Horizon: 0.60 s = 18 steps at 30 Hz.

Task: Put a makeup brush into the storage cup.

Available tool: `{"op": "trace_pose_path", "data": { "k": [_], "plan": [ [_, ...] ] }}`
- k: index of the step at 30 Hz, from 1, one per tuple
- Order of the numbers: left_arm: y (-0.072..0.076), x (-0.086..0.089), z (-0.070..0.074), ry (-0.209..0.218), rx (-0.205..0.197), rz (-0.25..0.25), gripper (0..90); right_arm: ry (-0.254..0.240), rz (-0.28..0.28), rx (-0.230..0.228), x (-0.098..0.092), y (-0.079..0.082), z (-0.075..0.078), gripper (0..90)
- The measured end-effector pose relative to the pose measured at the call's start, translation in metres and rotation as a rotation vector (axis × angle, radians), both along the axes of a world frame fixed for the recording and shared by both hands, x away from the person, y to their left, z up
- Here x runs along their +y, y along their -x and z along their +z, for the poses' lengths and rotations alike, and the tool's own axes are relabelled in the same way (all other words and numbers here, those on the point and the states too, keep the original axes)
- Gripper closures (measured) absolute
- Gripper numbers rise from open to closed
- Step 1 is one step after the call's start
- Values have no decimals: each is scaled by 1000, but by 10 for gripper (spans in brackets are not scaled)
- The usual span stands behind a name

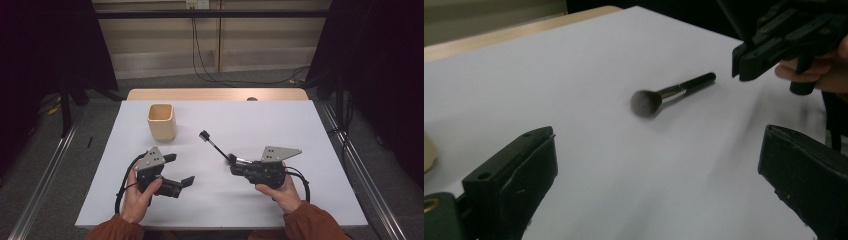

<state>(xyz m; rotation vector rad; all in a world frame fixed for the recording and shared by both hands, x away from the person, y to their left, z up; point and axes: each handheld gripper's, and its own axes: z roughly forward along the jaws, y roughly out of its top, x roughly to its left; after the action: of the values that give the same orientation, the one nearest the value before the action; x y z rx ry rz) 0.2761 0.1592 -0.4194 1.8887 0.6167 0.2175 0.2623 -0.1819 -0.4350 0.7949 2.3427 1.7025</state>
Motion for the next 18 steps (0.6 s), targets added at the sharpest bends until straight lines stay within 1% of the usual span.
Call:
{"op": "trace_pose_path", "data": {
  "k": [1,4,8,9,11,12,14,16,18],
  "plan": [
    [-1,-2,1,-2,-13,6,26,1,1,0,0,0,0,860],
    [-3,-7,1,11,-16,-12,25,8,9,4,1,0,0,860],
    [-4,-14,1,27,-38,-30,26,7,14,-1,3,0,0,860],
    [-5,-16,1,36,-40,-33,26,7,14,-1,3,0,0,860],
    [-6,-21,2,37,-41,-34,26,10,13,-2,3,0,0,860],
    [-7,-23,3,34,-43,-43,27,9,11,-2,2,0,0,860],
    [-8,-30,5,44,-40,-58,31,5,11,-3,2,-1,1,860],
    [-8,-36,7,42,-48,-53,31,5,10,-4,1,-1,1,860],
    [-9,-41,9,51,-42,-52,31,5,10,-3,1,-1,2,861]
  ]
}}
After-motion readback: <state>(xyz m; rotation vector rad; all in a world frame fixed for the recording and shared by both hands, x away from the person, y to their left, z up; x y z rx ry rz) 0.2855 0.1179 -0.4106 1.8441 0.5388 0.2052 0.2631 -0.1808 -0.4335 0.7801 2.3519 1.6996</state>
